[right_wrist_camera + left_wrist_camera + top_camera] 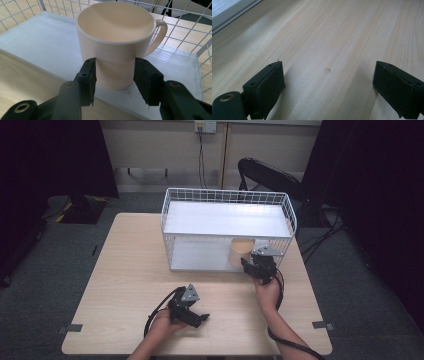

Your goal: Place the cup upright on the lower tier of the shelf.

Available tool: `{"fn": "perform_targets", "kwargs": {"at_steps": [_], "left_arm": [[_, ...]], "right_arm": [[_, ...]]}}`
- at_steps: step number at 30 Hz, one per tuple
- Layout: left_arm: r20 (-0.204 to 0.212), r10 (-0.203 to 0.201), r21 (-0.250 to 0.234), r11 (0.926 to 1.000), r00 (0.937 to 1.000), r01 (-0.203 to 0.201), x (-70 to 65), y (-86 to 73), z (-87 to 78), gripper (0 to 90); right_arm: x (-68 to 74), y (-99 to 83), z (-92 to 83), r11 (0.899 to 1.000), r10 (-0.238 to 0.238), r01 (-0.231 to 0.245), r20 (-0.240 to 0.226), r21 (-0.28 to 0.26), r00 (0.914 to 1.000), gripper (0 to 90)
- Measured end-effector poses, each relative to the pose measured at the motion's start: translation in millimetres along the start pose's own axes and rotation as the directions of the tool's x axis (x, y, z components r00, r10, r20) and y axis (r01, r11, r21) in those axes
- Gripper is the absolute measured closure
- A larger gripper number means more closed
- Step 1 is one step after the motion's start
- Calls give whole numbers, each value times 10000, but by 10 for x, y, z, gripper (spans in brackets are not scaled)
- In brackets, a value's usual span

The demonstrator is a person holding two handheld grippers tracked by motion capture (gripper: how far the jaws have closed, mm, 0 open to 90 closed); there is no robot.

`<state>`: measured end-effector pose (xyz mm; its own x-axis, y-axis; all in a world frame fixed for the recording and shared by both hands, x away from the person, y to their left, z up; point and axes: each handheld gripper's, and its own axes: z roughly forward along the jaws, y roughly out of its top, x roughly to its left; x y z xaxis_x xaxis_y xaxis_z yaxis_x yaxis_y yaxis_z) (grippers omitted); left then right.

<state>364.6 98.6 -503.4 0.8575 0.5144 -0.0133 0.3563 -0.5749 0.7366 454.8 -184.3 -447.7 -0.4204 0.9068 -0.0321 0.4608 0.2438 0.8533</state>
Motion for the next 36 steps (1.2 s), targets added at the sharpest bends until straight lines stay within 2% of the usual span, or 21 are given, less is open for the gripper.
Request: {"fn": "perform_targets", "kwargs": {"at_steps": [3, 7, 13, 14, 20, 23, 31, 36], "left_arm": [[-2, 1, 1, 10000, 10000, -1, 0, 0, 0, 98], [-1, 4, 4, 10000, 10000, -4, 0, 0, 0, 98], [-1, 5, 3, 10000, 10000, -5, 0, 0, 0, 98], [3, -3, 2, 10000, 10000, 3, 0, 0, 0, 98], [2, -2, 0, 10000, 10000, 2, 0, 0, 1, 98], [3, -1, 2, 10000, 10000, 1, 0, 0, 0, 97], [3, -2, 0, 10000, 10000, 2, 0, 0, 1, 98], [3, 2, 2, 10000, 10000, -2, 1, 0, 1, 98]], "right_arm": [[3, 26, 19, 10000, 13, -13, 47, 42, 10000, 568], [3, 36, 24, 9999, 67, -67, 25, 110, 10000, 565], [-12, 30, -28, 10000, -18, 17, -234, -50, 9997, 374], [-12, 35, -52, 9999, -82, 79, -367, -80, 9993, 316], [-20, 37, -116, 9999, -79, 73, -774, -81, 9970, 228], [-42, 21, -134, 9999, 116, -120, -763, -50, 9970, 199], [-101, 3, -179, 9995, 280, -291, -950, -103, 9951, 158], [-90, 2, -205, 9996, 276, -284, -1068, -62, 9939, 147]]}}
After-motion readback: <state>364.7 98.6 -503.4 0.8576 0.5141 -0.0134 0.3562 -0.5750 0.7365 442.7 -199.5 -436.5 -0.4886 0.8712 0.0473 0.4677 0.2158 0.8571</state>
